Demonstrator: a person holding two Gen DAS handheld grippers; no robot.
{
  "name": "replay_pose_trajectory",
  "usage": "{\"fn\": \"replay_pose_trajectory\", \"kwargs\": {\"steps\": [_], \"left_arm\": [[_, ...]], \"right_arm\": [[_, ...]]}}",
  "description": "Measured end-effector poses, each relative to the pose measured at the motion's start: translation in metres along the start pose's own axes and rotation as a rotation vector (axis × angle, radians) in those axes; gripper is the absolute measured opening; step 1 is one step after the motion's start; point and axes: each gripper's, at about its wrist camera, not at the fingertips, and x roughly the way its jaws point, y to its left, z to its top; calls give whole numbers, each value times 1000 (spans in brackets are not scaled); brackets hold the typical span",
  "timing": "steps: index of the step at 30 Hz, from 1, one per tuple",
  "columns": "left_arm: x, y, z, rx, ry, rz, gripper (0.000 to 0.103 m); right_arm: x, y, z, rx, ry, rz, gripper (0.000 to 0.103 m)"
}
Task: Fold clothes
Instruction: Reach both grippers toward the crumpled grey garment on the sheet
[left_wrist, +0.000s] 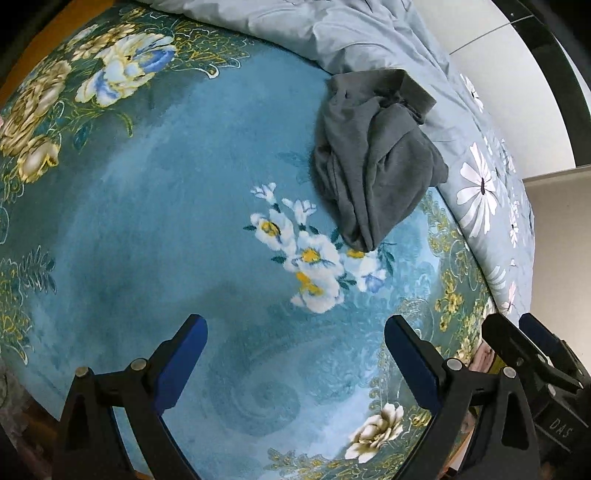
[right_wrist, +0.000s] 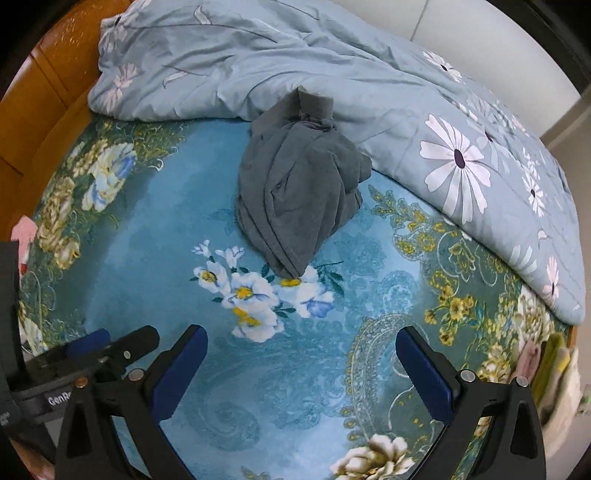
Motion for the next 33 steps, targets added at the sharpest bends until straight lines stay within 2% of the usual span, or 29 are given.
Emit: {"fn": "replay_pose_trajectory", "kwargs": {"steps": [9, 15, 20, 23, 25, 28, 32, 33], "left_arm": [[16, -18, 48, -21, 27, 11, 97], [33, -24, 58, -35, 35, 25, 97], [43, -24, 77, -54, 53, 42, 97], [43, -20, 85, -57, 39, 31, 97], [42, -12, 85, -68, 38, 44, 97], [42, 0, 81, -96, 43, 71, 97], [35, 22, 72, -135, 35, 135, 97], [34, 26, 70, -143, 33, 144, 97]], "right_arm": [[30, 2, 14, -41, 41, -4, 103], [58, -4, 21, -40, 68, 9, 103], [82, -15, 39, -9, 77, 41, 103], [100, -32, 58, 52, 86, 56, 102], [109, -44, 75, 118, 73, 93, 98], [128, -62, 100, 226, 74, 124, 69], [151, -74, 126, 296, 85, 148, 68], [157, -75, 133, 304, 84, 151, 64]]}}
